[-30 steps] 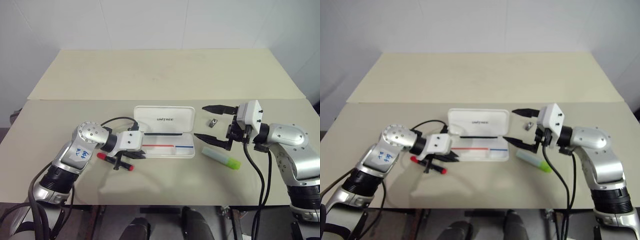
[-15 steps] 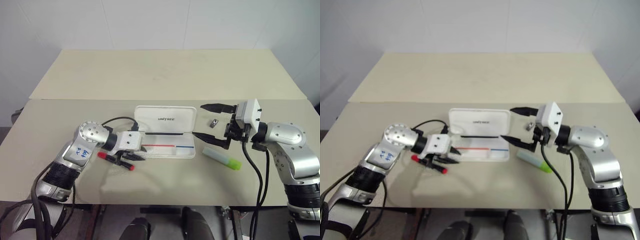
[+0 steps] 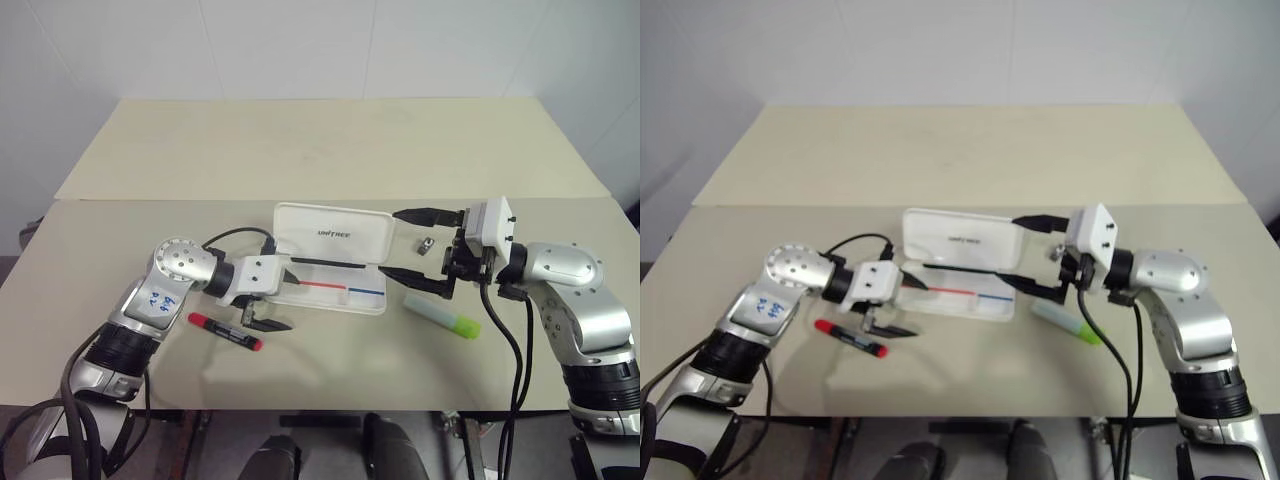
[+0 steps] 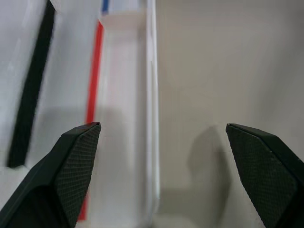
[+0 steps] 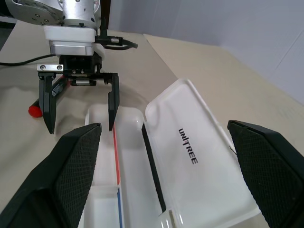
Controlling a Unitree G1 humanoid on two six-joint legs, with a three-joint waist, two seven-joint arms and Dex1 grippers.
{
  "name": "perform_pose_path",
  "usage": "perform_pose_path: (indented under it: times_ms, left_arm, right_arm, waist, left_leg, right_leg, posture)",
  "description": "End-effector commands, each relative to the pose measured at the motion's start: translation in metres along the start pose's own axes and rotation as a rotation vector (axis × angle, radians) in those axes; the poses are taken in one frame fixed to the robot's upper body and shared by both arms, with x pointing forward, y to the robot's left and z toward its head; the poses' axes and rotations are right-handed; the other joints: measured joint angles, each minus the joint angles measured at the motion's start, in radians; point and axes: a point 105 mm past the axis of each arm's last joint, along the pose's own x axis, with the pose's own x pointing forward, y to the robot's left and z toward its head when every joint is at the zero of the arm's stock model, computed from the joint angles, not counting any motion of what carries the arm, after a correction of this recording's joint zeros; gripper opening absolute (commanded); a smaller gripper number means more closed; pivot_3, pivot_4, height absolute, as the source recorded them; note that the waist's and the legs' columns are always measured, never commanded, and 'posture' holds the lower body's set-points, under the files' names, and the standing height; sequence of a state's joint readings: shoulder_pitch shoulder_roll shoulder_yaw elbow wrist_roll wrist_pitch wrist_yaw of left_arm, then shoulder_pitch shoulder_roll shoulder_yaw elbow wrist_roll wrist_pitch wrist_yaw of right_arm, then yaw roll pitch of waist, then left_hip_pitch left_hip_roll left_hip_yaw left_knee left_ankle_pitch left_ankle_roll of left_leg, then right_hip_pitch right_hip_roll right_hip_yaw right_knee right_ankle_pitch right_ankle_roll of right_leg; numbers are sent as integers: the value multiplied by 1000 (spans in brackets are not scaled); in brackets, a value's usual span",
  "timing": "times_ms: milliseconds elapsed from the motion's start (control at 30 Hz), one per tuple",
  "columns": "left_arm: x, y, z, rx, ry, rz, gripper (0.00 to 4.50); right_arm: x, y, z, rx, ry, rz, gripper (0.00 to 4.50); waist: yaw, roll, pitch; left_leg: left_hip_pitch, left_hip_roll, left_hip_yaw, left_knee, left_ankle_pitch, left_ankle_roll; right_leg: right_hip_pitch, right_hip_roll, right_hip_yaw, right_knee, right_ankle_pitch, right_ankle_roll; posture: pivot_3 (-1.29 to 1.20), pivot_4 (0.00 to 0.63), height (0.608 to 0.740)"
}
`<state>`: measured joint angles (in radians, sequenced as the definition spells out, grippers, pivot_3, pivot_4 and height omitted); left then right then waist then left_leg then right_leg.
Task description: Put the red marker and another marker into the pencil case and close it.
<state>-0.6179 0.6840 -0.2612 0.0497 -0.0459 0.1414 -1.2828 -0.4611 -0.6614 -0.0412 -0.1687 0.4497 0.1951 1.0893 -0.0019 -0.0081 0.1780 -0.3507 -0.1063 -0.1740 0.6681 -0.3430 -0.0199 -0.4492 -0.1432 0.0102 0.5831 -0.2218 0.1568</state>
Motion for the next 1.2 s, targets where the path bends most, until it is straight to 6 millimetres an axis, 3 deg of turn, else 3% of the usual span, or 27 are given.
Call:
perform_pose_path:
  times_ms: [33,267,433,667,800,967,1200]
  left_arm:
    - [-13,-2,7,8,-12,16,4481]
    - [-29,-4,20,18,-54,48,4481]
    - [-53,-4,22,44,-71,90,4481]
    - [-90,-15,2,16,-25,142,4481]
    - [-105,-33,-18,-1,37,116,4481]
    - [-112,-51,-30,-14,71,67,4481]
    - [-115,-56,-54,29,152,10,4481]
  right_arm:
    - [3,-1,5,-19,-28,17,4500]
    - [8,-1,1,-22,-37,39,4500]
    - [10,-2,3,-38,-39,81,4500]
    - [10,20,15,-29,-56,289,4500]
    - [10,34,17,-14,-53,380,4500]
    - [12,33,17,-9,-53,378,4500]
    - [14,28,17,-17,-58,359,4500]
  waist:
    - [0,0,0]
    - [1,0,0]
    - [1,0,0]
    - [-2,0,0]
    - [0,0,0]
    - [2,0,0]
    - [1,0,0]
  left_leg:
    - [0,0,0,0,0,0]
    - [0,0,0,0,0,0]
    - [0,0,0,0,0,0]
    - [0,1,0,-1,0,0]
    - [0,1,0,-2,0,0]
    - [0,1,0,-2,0,0]
    - [0,1,0,-2,0,0]
  right_leg:
    - [0,0,0,0,0,0]
    - [0,0,0,0,0,0]
    - [0,0,0,0,0,0]
    - [-1,0,0,-1,0,0]
    - [0,0,0,-2,0,0]
    - [0,0,0,-2,0,0]
    - [0,0,0,-2,0,0]
  posture:
    - [0,150,740]
    - [0,150,740]
    - [0,150,740]
    - [0,150,740]
    - [0,150,740]
    - [0,150,740]
    - [0,150,740]
